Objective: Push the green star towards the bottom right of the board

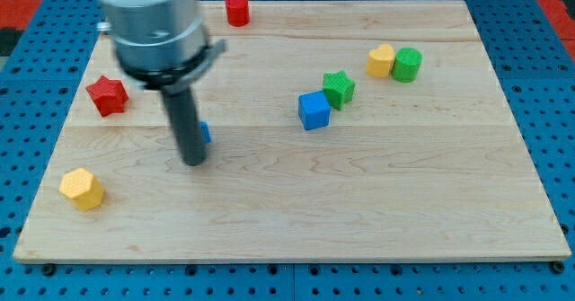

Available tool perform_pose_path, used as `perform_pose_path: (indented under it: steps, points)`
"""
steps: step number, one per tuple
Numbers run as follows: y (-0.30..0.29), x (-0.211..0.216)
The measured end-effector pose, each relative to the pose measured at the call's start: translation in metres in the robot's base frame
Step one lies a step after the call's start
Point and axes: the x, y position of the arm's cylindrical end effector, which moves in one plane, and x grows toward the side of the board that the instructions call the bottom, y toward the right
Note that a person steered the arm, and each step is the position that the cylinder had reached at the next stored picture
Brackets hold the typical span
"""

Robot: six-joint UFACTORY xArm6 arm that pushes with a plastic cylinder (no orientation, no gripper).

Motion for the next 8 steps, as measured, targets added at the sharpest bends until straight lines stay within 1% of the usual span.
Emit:
perform_pose_path:
  steps: [1, 2, 3, 4, 5, 6, 7, 8]
  points:
    - [0.021, -0.028]
    - [0.043, -0.071]
    - [0.139, -0.129]
    - [0.163, -0.121]
    - [0.212, -0.107]
    - [0.258, -0.124]
    - [0.279, -0.144]
    - [0.286, -0.098]
